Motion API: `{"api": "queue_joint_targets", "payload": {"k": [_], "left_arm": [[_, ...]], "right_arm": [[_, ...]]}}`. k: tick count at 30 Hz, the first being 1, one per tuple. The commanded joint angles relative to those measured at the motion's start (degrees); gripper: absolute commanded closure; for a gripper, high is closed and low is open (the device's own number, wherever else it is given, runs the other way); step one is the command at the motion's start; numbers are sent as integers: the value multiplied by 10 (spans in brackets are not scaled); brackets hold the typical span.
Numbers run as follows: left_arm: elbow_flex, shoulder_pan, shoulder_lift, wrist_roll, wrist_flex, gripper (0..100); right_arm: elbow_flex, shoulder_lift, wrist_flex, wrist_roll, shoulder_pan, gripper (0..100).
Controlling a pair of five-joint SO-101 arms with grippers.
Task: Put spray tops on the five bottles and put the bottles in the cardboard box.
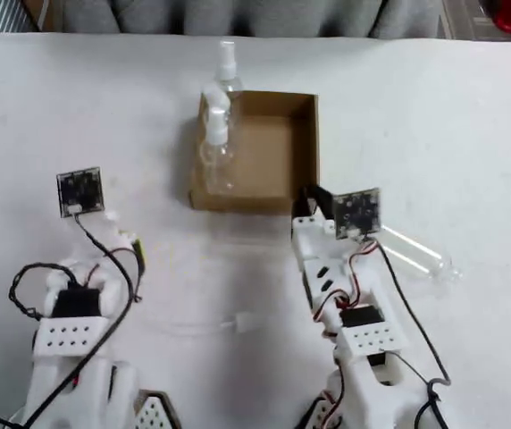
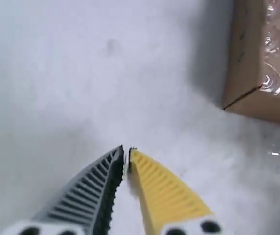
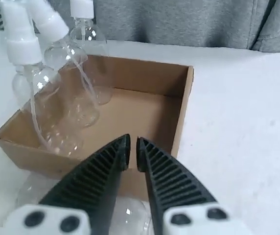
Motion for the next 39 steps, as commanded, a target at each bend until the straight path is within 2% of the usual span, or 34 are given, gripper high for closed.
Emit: {"api": "queue_joint_targets", "payload": {"k": [1, 5, 7, 10, 16, 20, 23, 27, 32, 36, 39], "left_arm": [[-36, -5, -8, 3, 29, 977], [-48, -5, 26, 3, 28, 977], [-71, -5, 77, 2, 28, 977], [-114, -6, 175, -25, 25, 977], [-193, -30, 332, -66, 25, 977], [-223, -46, 371, -67, 25, 976], [-229, -46, 374, -67, 24, 976], [-229, -51, 374, -64, 8, 976], [-228, -116, 378, -62, -56, 978], [-224, -117, 378, -62, -68, 978], [-224, -117, 378, -62, -69, 978]], "right_arm": [[-41, -31, 91, 42, -23, 984], [-113, -104, 313, 47, -36, 984], [-152, -139, 442, 47, -67, 984], [-195, -177, 582, 43, -130, 984], [-259, -185, 730, 45, -179, 984], [-307, -145, 811, 71, -200, 984], [-329, -88, 874, 107, -248, 984], [-338, -7, 903, 150, -303, 984], [-334, 56, 874, 247, -327, 984], [-324, 76, 870, 253, -327, 984], [-287, 87, 815, 254, -326, 984]]}}
